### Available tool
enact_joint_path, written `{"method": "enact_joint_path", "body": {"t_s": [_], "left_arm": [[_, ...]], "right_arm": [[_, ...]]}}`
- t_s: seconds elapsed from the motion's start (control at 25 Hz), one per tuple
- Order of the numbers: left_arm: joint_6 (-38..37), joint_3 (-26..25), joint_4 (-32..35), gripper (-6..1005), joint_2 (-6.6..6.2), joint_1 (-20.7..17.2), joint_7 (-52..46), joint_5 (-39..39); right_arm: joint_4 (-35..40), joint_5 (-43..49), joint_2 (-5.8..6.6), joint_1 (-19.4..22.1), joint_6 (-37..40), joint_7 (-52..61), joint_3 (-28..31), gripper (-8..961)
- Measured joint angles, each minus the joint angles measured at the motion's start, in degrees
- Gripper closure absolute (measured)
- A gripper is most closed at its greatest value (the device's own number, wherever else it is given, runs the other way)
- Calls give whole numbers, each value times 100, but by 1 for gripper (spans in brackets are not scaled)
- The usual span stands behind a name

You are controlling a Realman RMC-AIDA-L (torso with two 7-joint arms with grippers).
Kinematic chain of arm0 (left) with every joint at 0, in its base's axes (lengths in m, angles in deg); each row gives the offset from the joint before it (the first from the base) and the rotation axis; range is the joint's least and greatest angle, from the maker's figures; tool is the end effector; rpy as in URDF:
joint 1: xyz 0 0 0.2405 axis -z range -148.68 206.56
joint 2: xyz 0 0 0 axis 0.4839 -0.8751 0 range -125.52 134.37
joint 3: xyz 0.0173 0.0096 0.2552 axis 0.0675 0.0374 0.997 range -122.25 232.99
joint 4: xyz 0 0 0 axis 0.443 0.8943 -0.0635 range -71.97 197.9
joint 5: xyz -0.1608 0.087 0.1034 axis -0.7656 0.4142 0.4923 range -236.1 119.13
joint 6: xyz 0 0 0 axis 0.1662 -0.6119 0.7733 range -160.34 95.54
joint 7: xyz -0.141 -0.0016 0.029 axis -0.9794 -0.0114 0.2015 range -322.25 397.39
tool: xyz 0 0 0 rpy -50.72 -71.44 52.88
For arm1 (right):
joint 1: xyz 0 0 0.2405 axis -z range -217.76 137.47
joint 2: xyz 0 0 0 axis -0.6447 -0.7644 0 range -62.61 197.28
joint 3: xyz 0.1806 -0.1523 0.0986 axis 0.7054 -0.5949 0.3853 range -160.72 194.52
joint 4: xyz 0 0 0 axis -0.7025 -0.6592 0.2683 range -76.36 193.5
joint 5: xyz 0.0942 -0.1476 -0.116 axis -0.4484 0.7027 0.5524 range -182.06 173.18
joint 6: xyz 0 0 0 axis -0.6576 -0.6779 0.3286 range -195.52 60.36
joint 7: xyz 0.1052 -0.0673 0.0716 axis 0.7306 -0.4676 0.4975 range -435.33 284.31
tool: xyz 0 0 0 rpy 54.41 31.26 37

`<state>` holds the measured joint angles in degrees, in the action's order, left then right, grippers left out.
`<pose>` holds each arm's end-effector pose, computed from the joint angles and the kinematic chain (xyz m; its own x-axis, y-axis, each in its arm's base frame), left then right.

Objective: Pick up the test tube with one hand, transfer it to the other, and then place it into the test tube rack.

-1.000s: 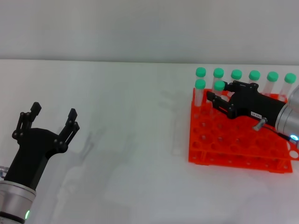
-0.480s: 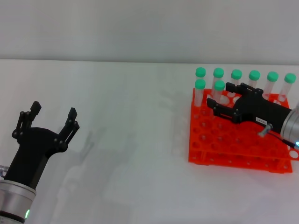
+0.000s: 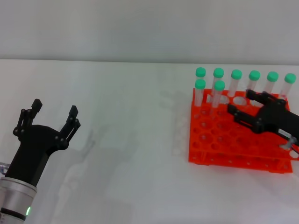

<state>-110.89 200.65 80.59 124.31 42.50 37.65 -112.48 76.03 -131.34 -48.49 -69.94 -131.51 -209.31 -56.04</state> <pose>-0.3154 0.2613 -0.0394 0.7063 -0.1424 0.6935 0.6643 -0.2055 -0.7187 0.2761 0.3650 -0.0222 0.7409 -0.1044 -0.6635 -0.5405 -0.6790 -0.4967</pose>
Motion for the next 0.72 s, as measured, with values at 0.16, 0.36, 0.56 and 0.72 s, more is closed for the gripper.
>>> {"method": "enact_joint_path", "body": {"t_s": [0.16, 0.36, 0.56, 0.72], "left_arm": [[0, 0, 2, 119, 0, -4, 0, -6], [0, 0, 4, 119, 0, -29, 0, -10], [1, 0, 5, 119, 0, -63, 0, -7], [1, 0, -4, 119, 0, -78, -86, -6]], "right_arm": [[39, -271, 39, 335, -214, -39, 76, 202], [-31, -337, 22, 798, -444, -438, 913, 204], [-504, -385, 7, 1078, -746, -1229, 2112, 205], [-1013, -433, 9, 1159, -897, -2022, 3110, 204]]}}
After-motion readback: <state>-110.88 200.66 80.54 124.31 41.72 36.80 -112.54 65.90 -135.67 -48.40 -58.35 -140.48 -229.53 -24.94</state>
